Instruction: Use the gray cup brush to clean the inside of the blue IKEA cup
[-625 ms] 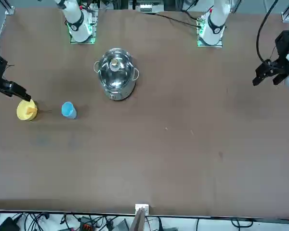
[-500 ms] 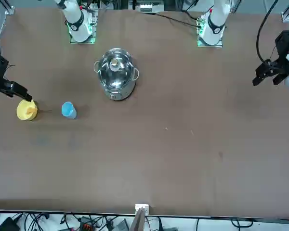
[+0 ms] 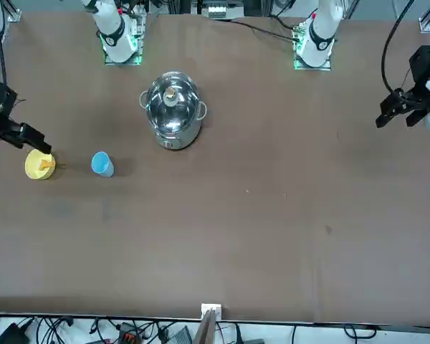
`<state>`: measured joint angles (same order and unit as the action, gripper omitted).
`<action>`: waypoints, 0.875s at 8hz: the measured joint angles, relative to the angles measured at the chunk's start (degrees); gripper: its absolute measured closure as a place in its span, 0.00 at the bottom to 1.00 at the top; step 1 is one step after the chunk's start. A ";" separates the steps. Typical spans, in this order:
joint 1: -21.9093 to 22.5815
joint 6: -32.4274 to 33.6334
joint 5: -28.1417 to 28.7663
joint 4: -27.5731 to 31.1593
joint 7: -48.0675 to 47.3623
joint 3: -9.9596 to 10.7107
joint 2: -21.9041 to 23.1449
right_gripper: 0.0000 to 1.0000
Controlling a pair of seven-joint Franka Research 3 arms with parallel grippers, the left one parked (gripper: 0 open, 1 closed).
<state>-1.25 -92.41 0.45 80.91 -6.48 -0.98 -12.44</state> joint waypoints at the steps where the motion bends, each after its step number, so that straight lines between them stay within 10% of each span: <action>1: -0.10 -2.40 0.00 1.31 1.99 0.11 -1.08 0.00; 7: -1.55 -6.32 -6.18 8.75 3.84 0.88 -3.00 0.00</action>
<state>-2.80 -98.73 -5.73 89.66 -2.64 -0.10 -15.45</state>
